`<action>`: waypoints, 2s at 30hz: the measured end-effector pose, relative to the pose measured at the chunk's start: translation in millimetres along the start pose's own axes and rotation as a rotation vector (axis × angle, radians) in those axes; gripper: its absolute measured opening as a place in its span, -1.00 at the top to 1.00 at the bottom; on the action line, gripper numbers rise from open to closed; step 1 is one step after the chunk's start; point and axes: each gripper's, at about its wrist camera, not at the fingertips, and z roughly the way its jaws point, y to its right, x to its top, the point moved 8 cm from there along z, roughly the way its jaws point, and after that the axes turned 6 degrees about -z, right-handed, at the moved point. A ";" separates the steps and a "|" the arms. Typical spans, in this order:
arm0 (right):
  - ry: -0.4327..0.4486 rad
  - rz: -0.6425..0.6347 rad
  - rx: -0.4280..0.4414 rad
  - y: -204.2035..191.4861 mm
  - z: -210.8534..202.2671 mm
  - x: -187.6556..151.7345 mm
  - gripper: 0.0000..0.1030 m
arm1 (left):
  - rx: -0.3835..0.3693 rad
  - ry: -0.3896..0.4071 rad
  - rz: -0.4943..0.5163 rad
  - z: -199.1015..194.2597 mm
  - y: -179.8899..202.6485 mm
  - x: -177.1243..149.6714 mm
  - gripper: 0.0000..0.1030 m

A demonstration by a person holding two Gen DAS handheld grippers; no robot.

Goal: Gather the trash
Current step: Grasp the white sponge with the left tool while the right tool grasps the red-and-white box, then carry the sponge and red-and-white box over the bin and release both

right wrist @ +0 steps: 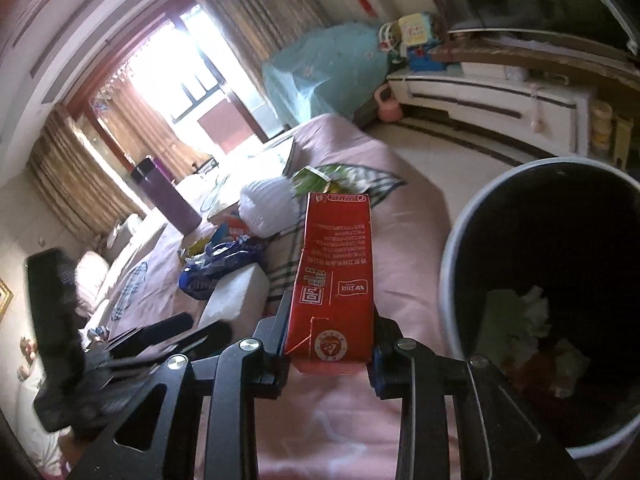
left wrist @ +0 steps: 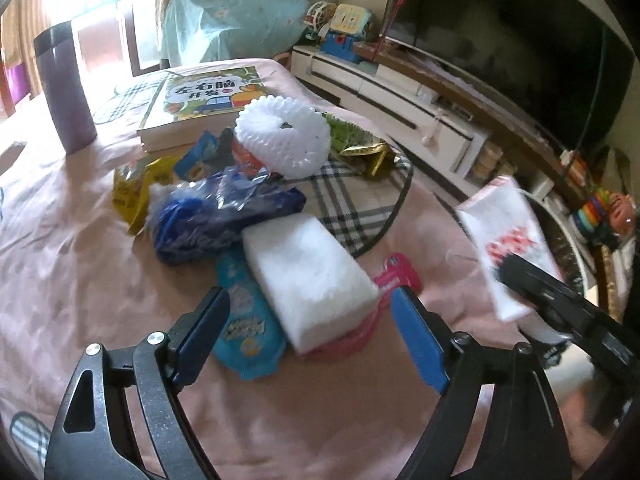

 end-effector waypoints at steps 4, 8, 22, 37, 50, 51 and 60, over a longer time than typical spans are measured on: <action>0.018 0.023 -0.013 12.9 -14.3 -1.1 0.41 | 0.043 -0.012 0.039 16.0 2.6 -0.2 -0.11; 0.029 0.044 -0.019 21.7 -25.0 -4.8 0.41 | 0.022 0.006 0.038 11.8 2.3 -2.1 -0.06; 0.076 0.080 -0.062 47.2 -64.7 -17.2 0.41 | -0.179 0.019 0.116 -31.0 71.5 -30.6 -0.05; 0.109 0.118 -0.132 87.9 -92.5 -18.4 0.41 | -0.255 0.051 0.229 -47.6 136.9 -29.0 -0.05; 0.101 0.124 -0.183 115.6 -98.3 -12.1 0.41 | -0.279 0.050 0.289 -41.6 175.6 -21.3 -0.05; 0.098 0.123 -0.186 117.6 -97.6 -10.9 0.41 | -0.280 0.048 0.293 -40.5 177.9 -20.7 -0.05; 0.078 0.118 -0.187 129.2 -94.9 -2.6 0.40 | -0.288 0.035 0.331 -27.9 197.0 -18.1 -0.05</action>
